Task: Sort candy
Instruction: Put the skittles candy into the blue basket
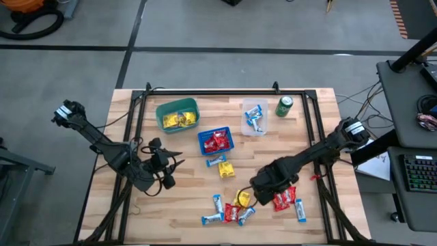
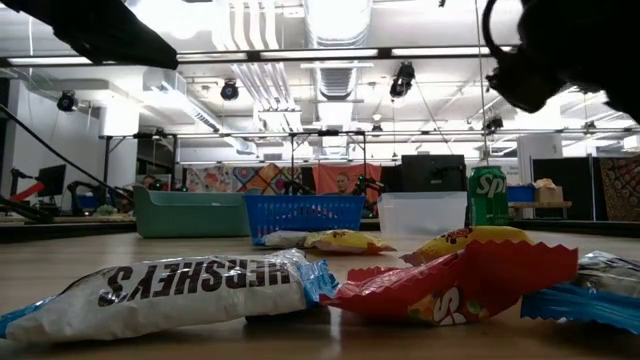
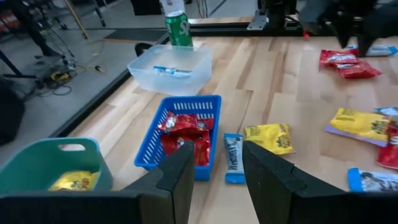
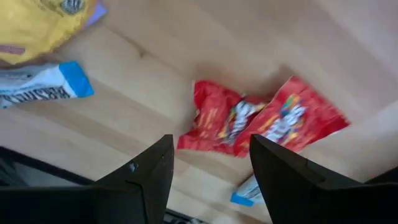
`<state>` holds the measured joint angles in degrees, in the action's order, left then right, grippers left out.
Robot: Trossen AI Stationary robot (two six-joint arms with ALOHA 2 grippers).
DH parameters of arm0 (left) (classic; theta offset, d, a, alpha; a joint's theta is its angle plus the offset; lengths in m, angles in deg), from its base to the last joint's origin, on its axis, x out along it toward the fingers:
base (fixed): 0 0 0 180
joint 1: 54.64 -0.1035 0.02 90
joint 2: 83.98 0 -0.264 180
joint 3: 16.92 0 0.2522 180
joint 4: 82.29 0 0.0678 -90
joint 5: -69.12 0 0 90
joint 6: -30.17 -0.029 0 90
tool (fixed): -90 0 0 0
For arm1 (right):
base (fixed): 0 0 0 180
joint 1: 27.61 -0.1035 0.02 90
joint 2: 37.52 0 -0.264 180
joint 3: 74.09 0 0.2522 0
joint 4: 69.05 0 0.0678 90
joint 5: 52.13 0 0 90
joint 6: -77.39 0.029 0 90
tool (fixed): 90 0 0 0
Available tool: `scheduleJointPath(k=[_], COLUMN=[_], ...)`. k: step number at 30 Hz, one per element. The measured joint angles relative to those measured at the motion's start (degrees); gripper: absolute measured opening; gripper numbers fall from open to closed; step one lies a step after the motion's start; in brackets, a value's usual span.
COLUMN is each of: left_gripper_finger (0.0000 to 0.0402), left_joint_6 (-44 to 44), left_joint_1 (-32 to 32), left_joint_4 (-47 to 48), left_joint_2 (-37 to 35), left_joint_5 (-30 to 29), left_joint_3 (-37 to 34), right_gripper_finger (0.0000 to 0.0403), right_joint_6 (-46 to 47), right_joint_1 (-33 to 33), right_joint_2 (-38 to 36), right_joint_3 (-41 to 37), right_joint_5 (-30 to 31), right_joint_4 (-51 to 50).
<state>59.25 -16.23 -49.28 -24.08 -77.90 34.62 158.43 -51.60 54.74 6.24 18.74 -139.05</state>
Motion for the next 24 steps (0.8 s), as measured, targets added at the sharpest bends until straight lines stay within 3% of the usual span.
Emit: scheduleJointPath(k=[9, 13, 17, 24], left_gripper_finger=[0.0118, 0.0118, 0.0118, 0.0118], left_joint_6=[-1.4, -1.4, -1.4, -1.38], left_joint_1=[-0.07, -0.07, -0.07, -0.07], left_joint_4=[0.01, 0.01, 0.01, 0.01], left_joint_2=[0.0, 0.0, 0.0, 0.0], left_joint_5=[-2.33, -2.47, -2.47, -2.47], left_joint_3=[0.02, 0.02, 0.04, 0.04], right_gripper_finger=[0.0201, 0.0194, 0.016, 0.006], right_joint_6=[2.32, -0.27, -1.16, -3.14], right_joint_1=[-2.08, -2.0, -1.98, -1.96], right_joint_2=[6.86, 9.62, 11.13, 11.8], right_joint_3=[-0.08, -0.05, 0.12, 0.23], right_joint_5=[-0.27, 2.77, 4.19, 5.71], right_joint_4=[1.88, 3.51, 4.08, 4.74])
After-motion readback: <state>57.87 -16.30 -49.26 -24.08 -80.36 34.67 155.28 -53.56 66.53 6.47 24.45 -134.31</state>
